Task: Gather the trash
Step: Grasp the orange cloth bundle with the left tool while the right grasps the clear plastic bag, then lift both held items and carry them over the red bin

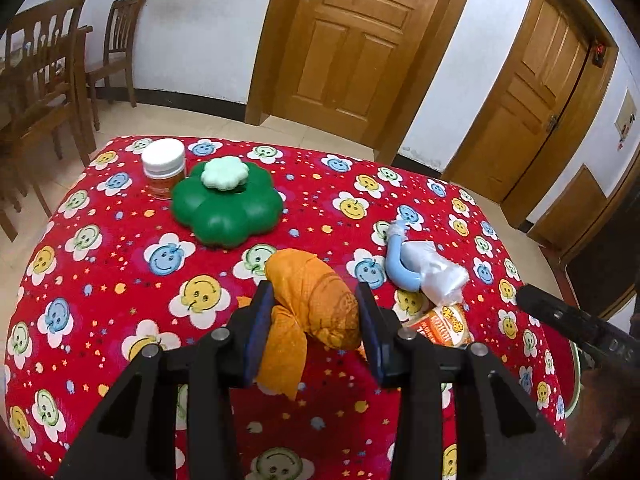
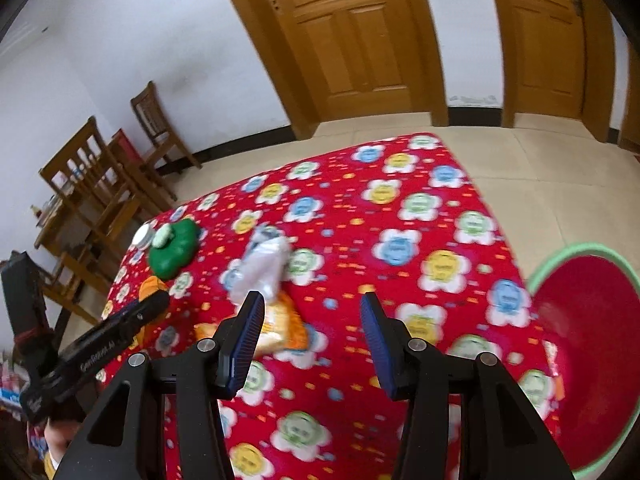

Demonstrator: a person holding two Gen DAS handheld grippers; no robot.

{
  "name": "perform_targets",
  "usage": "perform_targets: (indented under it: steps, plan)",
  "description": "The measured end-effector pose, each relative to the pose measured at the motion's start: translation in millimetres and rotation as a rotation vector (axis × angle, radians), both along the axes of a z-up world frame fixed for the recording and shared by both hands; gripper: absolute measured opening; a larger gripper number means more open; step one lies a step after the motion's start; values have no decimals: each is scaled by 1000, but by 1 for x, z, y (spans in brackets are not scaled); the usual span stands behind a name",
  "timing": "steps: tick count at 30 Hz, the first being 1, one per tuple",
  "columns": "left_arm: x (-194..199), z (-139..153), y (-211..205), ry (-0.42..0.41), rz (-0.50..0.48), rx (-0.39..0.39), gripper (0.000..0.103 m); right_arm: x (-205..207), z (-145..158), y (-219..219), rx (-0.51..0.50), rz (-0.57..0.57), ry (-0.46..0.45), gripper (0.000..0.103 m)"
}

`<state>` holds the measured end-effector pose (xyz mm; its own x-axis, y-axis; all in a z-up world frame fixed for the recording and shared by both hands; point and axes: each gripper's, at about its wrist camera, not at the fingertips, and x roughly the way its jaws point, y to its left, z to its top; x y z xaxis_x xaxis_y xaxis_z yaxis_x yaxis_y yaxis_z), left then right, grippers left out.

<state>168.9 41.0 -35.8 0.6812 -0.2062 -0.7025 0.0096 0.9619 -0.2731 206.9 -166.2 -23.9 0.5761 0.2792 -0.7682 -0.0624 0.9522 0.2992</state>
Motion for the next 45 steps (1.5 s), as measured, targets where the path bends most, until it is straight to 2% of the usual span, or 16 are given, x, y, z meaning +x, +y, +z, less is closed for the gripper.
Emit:
perform_targets:
  steps: [12, 19, 21, 24, 33, 45]
  plan:
    - [-9, -2, 17, -39, 16, -64, 41, 34, -27, 46, 8, 11, 47, 51]
    - [-10, -2, 21, -36, 10, -108, 41, 48, -39, 54, 21, 9, 75, 50]
    - [-11, -2, 21, -37, 12, -109, 41, 50, -43, 55, 34, 10, 96, 41]
    - [-11, -2, 20, -36, 12, -104, 41, 48, -44, 55, 35, 16, 96, 36]
    - [-18, 10, 8, -48, -19, -94, 41, 29, -24, 48, 59, 29, 33, 34]
    - [-48, 38, -21, -68, -69, -107, 41, -23, 21, 22, 117, 42, -52, 34]
